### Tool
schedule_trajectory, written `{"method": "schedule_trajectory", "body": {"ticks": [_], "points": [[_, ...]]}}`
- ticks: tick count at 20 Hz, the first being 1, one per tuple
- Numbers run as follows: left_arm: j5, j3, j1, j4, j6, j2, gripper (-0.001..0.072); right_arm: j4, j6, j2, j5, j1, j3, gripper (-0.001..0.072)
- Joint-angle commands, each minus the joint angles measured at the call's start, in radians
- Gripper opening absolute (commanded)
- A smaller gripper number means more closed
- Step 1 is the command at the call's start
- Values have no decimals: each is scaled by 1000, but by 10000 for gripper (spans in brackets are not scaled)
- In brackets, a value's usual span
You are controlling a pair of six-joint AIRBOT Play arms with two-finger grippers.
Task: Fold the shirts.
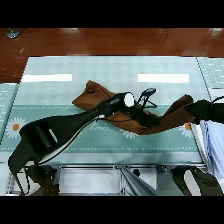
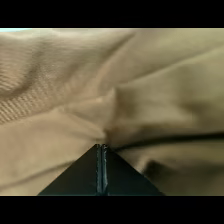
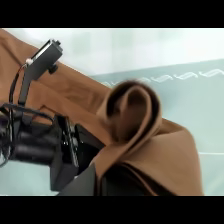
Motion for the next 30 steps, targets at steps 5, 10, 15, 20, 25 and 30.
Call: {"method": "schedule_trajectory", "body": {"ticks": [5, 10, 15, 20, 25, 30], "points": [[-380, 38, 387, 407, -60, 277, 16, 156, -39, -125, -12, 51, 132, 19], [-281, -283, 698, 464, -60, 787, 17, 87, 18, -451, -163, 472, 410, 19], [-175, -701, 751, 461, -160, 1262, 17, 48, 74, -929, -222, 756, 817, 19], [-176, -956, 751, 415, -217, 1462, 17, 44, 122, -1333, -183, 869, 1226, 19], [-127, -1027, 751, 379, -217, 1460, 17, 71, 136, -1450, -239, 888, 1250, 50], [-32, -1052, 751, 379, -216, 1415, 17, 113, 107, -1398, -164, 771, 1250, 625]]}}
